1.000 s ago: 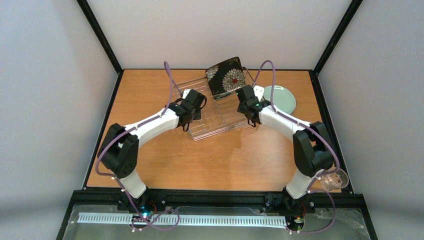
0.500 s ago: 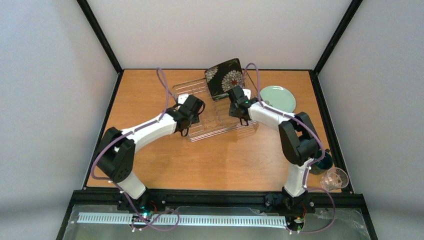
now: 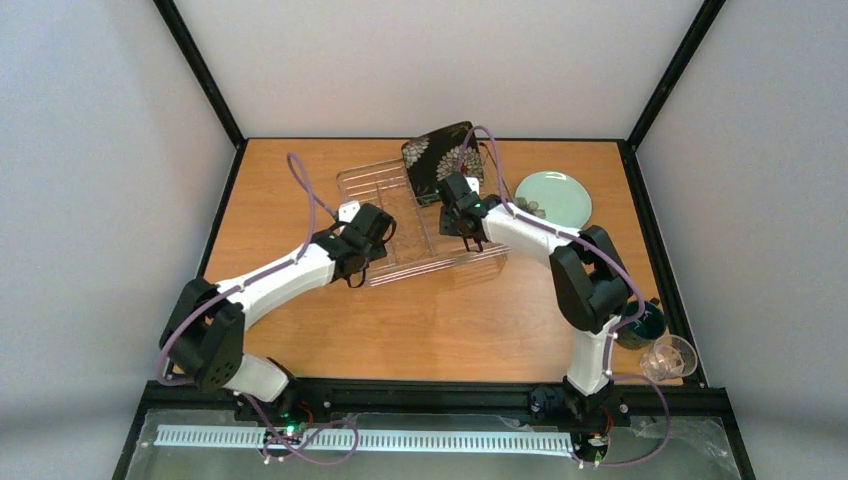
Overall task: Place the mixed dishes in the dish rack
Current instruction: Move the dish rack to the center of the board.
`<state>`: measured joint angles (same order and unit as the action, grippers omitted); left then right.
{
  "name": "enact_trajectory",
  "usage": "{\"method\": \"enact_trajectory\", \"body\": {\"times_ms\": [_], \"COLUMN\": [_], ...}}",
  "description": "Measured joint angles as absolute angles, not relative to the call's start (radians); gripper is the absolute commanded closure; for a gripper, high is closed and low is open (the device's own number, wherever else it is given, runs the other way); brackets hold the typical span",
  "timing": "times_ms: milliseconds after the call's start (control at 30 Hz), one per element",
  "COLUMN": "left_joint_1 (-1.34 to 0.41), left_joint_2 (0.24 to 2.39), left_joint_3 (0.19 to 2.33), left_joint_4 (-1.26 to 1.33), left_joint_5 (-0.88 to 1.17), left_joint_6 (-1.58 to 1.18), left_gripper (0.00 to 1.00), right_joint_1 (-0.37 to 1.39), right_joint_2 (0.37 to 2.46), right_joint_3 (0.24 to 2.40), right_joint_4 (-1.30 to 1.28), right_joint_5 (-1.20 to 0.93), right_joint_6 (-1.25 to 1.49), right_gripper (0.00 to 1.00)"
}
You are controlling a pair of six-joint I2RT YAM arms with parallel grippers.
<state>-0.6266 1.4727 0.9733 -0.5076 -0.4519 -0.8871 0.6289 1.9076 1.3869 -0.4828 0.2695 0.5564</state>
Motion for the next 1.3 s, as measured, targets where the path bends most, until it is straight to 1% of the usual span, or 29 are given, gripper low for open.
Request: {"method": "enact_trajectory", "body": {"times_ms": [367, 567, 800, 1000, 1300], "left_joint_1": [-0.627, -0.627, -0.630, -0.632, -0.632], "left_joint_2": [1.333, 1.272, 1.242, 1.238, 1.231], "left_joint_3": [0.871, 0.854, 0.854, 0.886, 0.999], "left_joint_4": [-0.566, -0.615, -0.649, -0.695, -0.759], "left_joint_5": [-0.440, -0.441, -0.446, -0.464, -0.508], "left_joint_6": [-0.939, -0.947, -0.947, -0.945, -0.918], "left_gripper": [0.36, 0.35, 0.35, 0.34, 0.33], "right_joint_1": [0.720, 0.776, 0.780, 0.780, 0.780], "right_joint_2": [1.908, 1.900, 1.843, 1.807, 1.806], "right_joint_3": [1.382, 1.338, 1.307, 1.318, 1.407], "right_joint_4": [-0.505, -0.520, -0.544, -0.568, -0.620], "right_joint_5": [0.274, 0.281, 0.311, 0.333, 0.368], "right_joint_6": [0.579, 0.614, 0.636, 0.637, 0.636], "right_gripper": [0.24, 0.24, 0.23, 0.23, 0.23]}}
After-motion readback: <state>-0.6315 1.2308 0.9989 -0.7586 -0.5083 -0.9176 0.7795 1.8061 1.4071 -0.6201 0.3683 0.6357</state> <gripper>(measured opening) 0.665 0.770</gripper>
